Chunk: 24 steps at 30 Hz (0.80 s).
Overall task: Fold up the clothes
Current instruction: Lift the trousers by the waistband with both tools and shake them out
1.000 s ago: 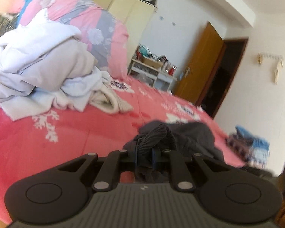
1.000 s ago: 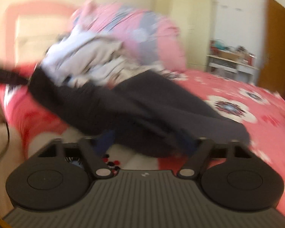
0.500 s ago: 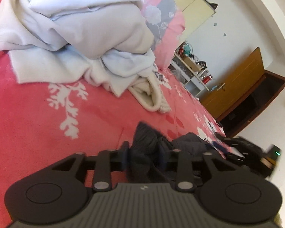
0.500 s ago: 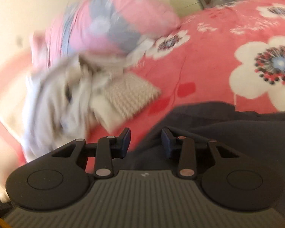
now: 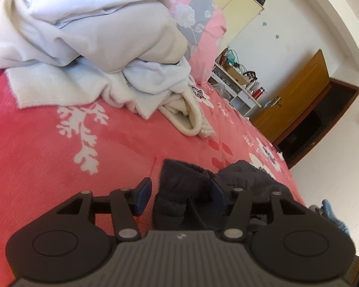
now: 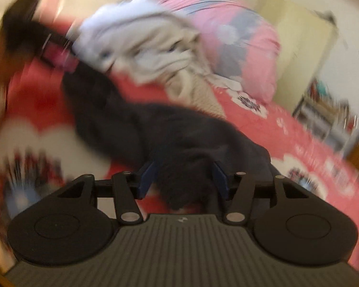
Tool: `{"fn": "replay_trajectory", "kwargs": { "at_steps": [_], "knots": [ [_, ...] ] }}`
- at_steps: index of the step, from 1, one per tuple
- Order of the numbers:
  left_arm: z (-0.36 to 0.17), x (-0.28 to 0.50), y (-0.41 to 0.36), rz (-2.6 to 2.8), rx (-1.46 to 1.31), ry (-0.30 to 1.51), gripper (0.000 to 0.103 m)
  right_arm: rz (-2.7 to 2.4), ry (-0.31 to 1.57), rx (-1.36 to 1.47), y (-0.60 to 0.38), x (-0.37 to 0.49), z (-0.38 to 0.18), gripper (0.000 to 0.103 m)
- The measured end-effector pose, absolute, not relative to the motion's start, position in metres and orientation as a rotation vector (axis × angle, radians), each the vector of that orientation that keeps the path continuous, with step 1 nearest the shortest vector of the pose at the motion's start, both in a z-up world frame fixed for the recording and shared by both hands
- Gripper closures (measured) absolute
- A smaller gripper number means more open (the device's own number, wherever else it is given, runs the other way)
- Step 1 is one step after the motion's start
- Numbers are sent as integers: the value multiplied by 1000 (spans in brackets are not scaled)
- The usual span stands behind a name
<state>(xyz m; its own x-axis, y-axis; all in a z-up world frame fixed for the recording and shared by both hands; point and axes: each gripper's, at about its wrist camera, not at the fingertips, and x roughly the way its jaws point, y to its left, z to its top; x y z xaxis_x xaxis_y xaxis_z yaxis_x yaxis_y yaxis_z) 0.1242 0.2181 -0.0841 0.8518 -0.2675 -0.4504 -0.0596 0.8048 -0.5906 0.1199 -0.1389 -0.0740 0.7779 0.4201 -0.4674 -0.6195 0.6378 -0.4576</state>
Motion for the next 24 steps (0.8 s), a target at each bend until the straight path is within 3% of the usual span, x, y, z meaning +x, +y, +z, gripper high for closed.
{"fn": "replay_trajectory", "kwargs": {
  "at_steps": [5,7,8,9,13,14,15,24],
  "knots": [
    [-85,132,213,-100,-606,544,55,570,311,-892,-106,133,-100,44],
    [-85,133,210,-97,-586,546,69,518,314,-952,-102,141,-108,56],
    [-85,134,209,-96,-575,547,77,488,314,-976,-102,145,-111,69],
    [-83,134,208,-98,-562,543,84,470,309,-979,-103,145,-110,72],
    [-63,128,199,-120,-491,480,90,401,232,-967,-112,136,-91,77],
    [-54,126,195,-134,-471,462,90,381,206,-958,-115,134,-83,95],
    [-46,123,192,-147,-451,443,91,354,189,-944,-118,133,-73,98],
    [46,93,156,-270,-322,229,93,174,38,-743,-168,125,23,98]
  ]
}}
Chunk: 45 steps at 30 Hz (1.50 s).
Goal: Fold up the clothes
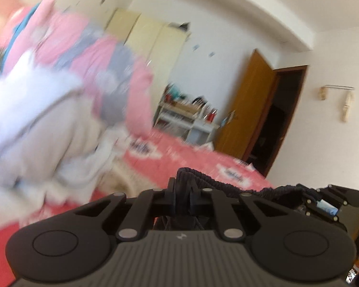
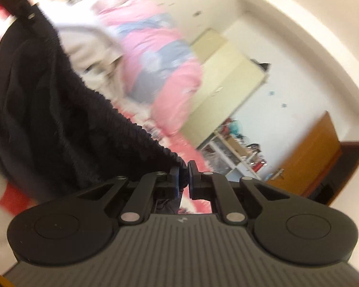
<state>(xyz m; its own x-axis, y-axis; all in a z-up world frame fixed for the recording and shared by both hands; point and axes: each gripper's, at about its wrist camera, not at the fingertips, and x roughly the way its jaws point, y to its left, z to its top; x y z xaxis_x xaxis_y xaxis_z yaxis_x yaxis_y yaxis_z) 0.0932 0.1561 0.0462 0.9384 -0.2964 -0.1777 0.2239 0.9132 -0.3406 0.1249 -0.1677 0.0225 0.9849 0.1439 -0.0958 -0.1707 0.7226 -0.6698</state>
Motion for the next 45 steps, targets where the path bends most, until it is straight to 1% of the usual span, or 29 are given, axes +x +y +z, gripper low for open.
{"fn": "replay_trajectory", "kwargs": {
  "at_steps": [3,14,22,27,31,34,38,41,45],
  "knots": [
    [78,75,145,-297,-274,153,93,135,-25,-687,-183,112,57,98],
    [194,10,103,-392,-94,-126,93,19,-266,-664,-234,48,172,98],
    [257,-53,74,-409,-54,-286,93,-34,-418,-661,-254,-8,228,98],
    [282,-89,54,-424,-30,-359,93,-64,-520,-675,-264,-48,254,98],
    [296,-101,40,-447,-23,-378,93,-80,-557,-688,-276,-65,266,98],
    [295,-89,30,-464,-20,-361,93,-85,-549,-697,-287,-61,268,98],
    [282,-40,20,-484,-40,-282,93,-85,-498,-708,-302,-34,258,98],
    [262,23,16,-483,-68,-184,93,-78,-429,-727,-312,6,239,98],
    [213,133,9,-467,-96,-8,93,-49,-283,-738,-327,92,199,98]
  ]
}}
